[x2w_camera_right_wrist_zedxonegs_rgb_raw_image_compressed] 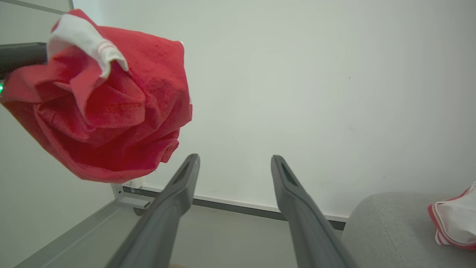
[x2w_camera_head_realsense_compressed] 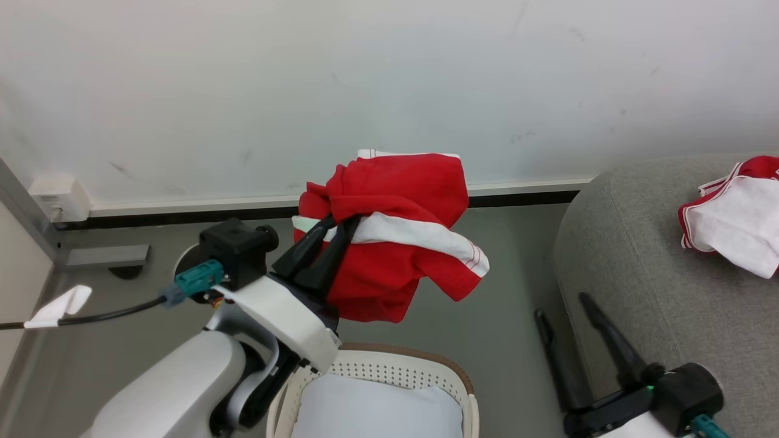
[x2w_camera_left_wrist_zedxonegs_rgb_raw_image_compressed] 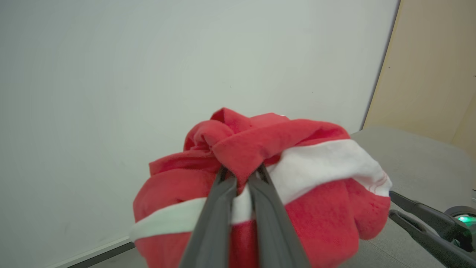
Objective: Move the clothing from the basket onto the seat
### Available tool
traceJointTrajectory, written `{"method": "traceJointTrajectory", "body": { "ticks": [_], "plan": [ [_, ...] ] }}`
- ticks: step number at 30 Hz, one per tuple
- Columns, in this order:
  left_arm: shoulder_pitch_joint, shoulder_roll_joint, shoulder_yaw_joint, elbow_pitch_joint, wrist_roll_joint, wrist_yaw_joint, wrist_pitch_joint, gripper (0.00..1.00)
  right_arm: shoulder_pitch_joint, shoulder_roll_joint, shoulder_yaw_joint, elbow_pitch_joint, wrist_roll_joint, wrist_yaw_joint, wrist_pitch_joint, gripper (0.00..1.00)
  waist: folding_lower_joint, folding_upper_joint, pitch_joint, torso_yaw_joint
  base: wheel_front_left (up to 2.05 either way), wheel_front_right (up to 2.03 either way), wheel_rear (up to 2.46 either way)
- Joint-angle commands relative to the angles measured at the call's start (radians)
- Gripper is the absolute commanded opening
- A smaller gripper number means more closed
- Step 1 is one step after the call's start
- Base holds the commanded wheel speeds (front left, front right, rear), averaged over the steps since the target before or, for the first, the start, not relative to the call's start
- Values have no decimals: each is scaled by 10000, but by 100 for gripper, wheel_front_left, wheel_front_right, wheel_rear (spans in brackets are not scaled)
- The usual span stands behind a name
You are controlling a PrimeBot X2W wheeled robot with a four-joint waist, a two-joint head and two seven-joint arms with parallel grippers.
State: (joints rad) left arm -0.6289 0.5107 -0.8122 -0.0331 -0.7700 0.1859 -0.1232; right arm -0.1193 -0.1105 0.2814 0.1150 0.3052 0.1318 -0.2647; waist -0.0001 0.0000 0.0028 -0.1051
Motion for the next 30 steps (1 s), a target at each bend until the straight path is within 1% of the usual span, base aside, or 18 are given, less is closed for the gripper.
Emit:
{"method": "traceJointTrajectory", "body": {
  "ticks": [1, 5, 7, 12, 17, 21, 26, 27, 28, 29, 30],
  "plan": [
    [143, 30, -12, -8, -51, 32, 37, 0, -122, -156, 313, 21, 138, -22, 8, 100, 1, 0, 6, 1, 0, 0, 0],
    [203, -49, -135, 81, -69, -22, 60, 0, -480, -356, 1616, 222, 261, -22, 7, 100, 1, 0, 18, -10, 0, 0, 0],
    [194, -102, -211, 112, -49, -76, 68, 0, -776, -354, 2140, 468, 219, -22, 7, 100, 1, 0, 16, 1, 0, 0, 0],
    [189, -306, -503, 179, -29, -205, 180, 0, -1629, -82, 2984, 1028, 141, -22, 7, 100, 1, 0, -37, 180, 0, 0, 0],
    [212, -662, -921, 339, 23, -405, 303, 0, -2450, -11, 3883, 1730, 162, -22, 7, 100, 1, 0, -110, 474, 0, 0, 0],
    [194, -1012, -1325, 428, 98, -595, 423, 0, -2979, 66, 4341, 2360, 273, -22, 7, 100, 1, 0, -181, 734, 0, 0, 0],
    [171, -1319, -1624, 532, 139, -715, 496, 0, -3252, 243, 4467, 3070, 355, -22, 7, 100, 1, 0, -276, 1075, 0, 0, 0],
    [179, -1350, -1639, 558, 117, -702, 494, 0, -3265, 270, 4469, 3179, 380, -22, 7, 62, 1, 0, -288, 1128, 0, 0, 0],
    [189, -1368, -1645, 585, 93, -690, 492, 0, -3274, 290, 4477, 3252, 415, -22, 7, 26, 1, 0, -295, 1169, 0, 0, 0],
    [198, -1369, -1645, 610, 77, -676, 485, 0, -3274, 309, 4478, 3294, 458, -22, 7, 0, 1, 0, -299, 1193, 0, 0, 0],
    [204, -1366, -1636, 630, 60, -667, 476, 0, -3256, 314, 4474, 3313, 495, -22, 7, 0, 1, 0, -298, 1213, 0, 0, 0]
  ]
}}
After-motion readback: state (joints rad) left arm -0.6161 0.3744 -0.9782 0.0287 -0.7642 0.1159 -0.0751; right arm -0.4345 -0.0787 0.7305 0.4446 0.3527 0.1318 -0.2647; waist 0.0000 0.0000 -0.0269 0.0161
